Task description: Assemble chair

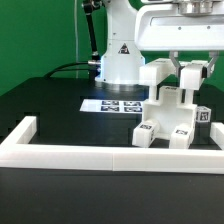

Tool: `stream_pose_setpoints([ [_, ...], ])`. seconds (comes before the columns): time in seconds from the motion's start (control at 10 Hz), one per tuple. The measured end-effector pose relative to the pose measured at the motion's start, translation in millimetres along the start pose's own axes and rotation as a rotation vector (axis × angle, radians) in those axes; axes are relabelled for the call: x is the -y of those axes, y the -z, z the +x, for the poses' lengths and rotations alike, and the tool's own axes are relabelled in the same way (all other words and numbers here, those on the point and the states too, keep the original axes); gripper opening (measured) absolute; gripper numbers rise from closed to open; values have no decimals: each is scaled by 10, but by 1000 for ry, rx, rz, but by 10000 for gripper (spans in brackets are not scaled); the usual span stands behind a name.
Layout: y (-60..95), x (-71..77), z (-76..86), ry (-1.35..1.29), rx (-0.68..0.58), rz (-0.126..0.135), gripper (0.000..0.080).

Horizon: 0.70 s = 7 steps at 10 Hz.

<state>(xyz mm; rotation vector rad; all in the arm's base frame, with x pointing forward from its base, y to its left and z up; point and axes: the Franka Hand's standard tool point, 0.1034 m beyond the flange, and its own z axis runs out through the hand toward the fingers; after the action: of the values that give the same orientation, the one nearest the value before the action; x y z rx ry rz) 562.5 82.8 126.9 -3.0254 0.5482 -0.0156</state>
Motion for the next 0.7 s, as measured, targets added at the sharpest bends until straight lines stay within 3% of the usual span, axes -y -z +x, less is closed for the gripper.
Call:
stream_pose_setpoints([
  [0.7, 16, -16, 6, -4, -2, 1, 290],
])
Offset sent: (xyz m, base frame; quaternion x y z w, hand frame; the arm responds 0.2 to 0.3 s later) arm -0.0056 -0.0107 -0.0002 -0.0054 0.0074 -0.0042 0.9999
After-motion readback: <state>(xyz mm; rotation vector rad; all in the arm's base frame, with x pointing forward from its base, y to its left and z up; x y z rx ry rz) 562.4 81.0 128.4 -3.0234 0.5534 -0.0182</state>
